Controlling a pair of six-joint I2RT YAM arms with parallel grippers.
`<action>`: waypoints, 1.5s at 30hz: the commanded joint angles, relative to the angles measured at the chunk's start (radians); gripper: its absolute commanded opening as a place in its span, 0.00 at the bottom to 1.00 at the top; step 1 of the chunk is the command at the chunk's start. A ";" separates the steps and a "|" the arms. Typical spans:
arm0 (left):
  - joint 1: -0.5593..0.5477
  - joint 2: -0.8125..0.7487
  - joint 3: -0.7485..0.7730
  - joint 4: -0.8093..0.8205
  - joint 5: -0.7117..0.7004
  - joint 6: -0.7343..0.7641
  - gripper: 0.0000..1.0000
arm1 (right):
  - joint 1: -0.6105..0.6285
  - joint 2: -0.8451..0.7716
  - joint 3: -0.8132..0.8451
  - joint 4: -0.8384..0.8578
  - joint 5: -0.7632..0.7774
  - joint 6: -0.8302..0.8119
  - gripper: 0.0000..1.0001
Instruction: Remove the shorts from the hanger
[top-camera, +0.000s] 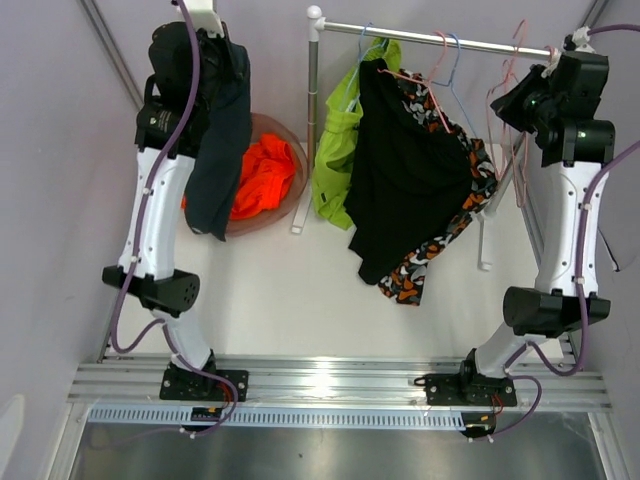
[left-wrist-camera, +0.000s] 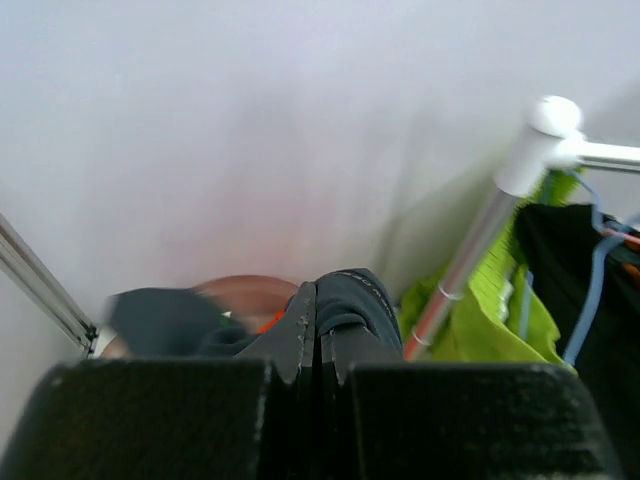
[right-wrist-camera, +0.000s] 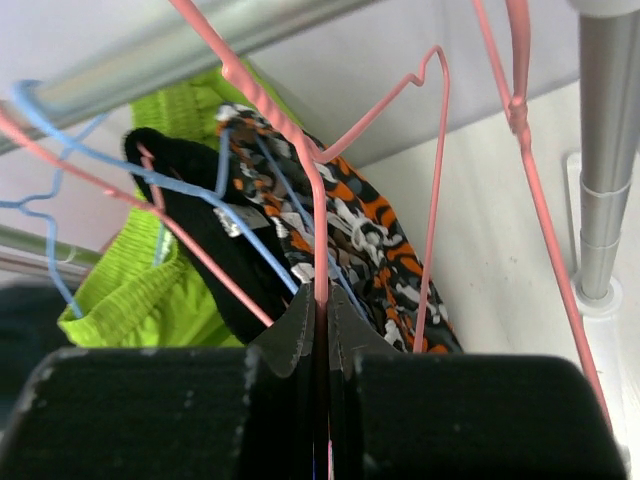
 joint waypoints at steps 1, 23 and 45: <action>0.039 0.044 0.047 0.187 0.038 0.030 0.00 | -0.006 0.038 -0.034 0.068 -0.014 -0.011 0.00; 0.159 0.247 -0.213 0.089 -0.075 -0.168 0.99 | -0.012 -0.075 -0.261 0.113 0.029 0.004 0.56; 0.158 -0.334 -0.804 0.227 0.058 -0.180 0.99 | -0.013 -0.294 -0.240 0.160 -0.084 0.050 0.93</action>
